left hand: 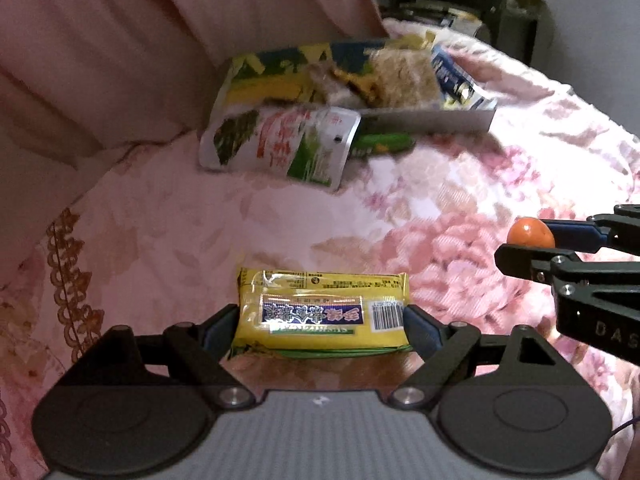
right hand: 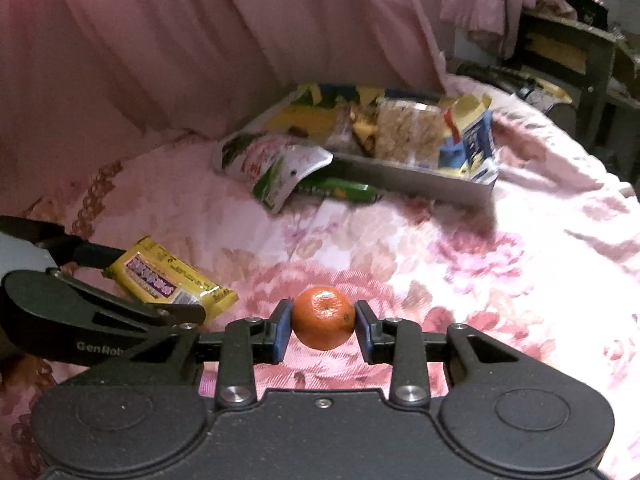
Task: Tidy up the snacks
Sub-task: 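Lift the orange and yellow bar and carry both over the tin box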
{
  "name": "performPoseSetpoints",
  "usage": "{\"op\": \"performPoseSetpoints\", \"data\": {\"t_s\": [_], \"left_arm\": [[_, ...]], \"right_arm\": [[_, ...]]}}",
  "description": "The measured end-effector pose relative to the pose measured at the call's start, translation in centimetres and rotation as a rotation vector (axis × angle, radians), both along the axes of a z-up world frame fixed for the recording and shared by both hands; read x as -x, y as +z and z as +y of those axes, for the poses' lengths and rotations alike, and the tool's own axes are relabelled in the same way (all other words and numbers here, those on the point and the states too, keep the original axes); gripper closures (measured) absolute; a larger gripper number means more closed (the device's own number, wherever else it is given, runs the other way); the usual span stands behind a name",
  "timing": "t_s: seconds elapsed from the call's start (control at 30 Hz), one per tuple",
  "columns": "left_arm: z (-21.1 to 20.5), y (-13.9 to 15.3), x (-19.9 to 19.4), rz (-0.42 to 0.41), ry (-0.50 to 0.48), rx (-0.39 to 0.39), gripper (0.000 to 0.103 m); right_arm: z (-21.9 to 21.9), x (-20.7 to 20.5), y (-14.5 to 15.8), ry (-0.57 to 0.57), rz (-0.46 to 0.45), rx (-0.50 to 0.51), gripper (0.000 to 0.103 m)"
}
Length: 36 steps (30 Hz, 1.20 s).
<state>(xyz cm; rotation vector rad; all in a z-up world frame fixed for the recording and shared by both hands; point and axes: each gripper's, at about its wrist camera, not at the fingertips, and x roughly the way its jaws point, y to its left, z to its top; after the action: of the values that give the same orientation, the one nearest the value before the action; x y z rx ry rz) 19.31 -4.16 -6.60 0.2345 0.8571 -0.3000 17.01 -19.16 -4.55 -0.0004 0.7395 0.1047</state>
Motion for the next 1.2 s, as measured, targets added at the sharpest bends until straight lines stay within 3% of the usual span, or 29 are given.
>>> {"op": "performPoseSetpoints", "data": {"t_s": [0.4, 0.73, 0.87, 1.0, 1.2], "left_arm": [[0.1, 3.9, -0.7, -0.162, 0.035, 0.098, 0.014], [-2.1, 9.2, -6.1, -0.289, 0.032, 0.149, 0.014], [-3.5, 9.5, -9.4, -0.306, 0.053, 0.128, 0.013], [-4.6, 8.8, -12.9, -0.279, 0.082, 0.130, 0.013], [-5.8, 6.9, -16.7, -0.250, 0.121, 0.105, 0.013]], "right_arm": [[-1.1, -0.1, 3.3, 0.002, -0.131, -0.023, 0.067], [-4.0, -5.2, 6.4, 0.057, -0.239, 0.066, 0.068], [-6.0, -8.3, 5.9, 0.032, -0.282, 0.118, 0.068], [-8.2, -11.6, 5.3, -0.045, -0.285, 0.064, 0.067], [-9.6, -15.3, 3.9, -0.100, -0.262, 0.066, 0.067]]}}
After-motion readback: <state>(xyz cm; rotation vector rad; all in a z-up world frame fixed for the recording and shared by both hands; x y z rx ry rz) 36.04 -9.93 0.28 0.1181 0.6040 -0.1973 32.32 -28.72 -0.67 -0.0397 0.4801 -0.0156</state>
